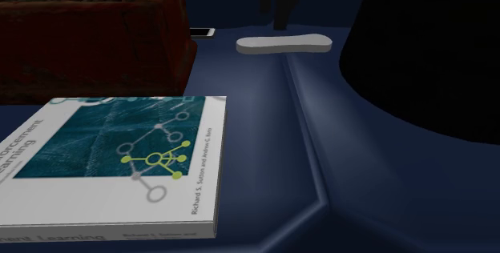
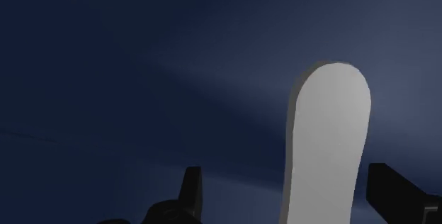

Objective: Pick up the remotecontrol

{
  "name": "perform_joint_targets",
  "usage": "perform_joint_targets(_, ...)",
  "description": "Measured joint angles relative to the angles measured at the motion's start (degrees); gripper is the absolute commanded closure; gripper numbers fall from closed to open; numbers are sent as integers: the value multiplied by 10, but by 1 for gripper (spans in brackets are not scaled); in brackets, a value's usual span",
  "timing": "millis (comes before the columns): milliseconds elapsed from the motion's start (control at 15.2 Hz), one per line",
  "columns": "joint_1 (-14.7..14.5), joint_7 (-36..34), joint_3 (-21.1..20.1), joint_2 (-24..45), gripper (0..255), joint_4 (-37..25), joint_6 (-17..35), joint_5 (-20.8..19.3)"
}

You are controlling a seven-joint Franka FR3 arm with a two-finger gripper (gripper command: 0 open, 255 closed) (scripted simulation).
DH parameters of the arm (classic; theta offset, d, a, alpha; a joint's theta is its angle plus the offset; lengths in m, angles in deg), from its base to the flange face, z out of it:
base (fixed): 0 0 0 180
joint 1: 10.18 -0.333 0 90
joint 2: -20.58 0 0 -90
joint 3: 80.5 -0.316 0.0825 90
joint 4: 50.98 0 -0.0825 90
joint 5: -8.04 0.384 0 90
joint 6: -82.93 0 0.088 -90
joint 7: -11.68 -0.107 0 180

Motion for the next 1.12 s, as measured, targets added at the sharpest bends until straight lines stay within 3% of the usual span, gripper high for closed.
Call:
perform_joint_targets(330,-45,-68,23,122,0,-149,-37,-55)
perform_joint_targets(792,-39,-77,32,139,0,-119,5,-64)
perform_joint_targets(858,-39,-77,33,140,255,-118,6,-64)
perform_joint_targets(1122,-39,-77,33,141,255,-117,8,-65)
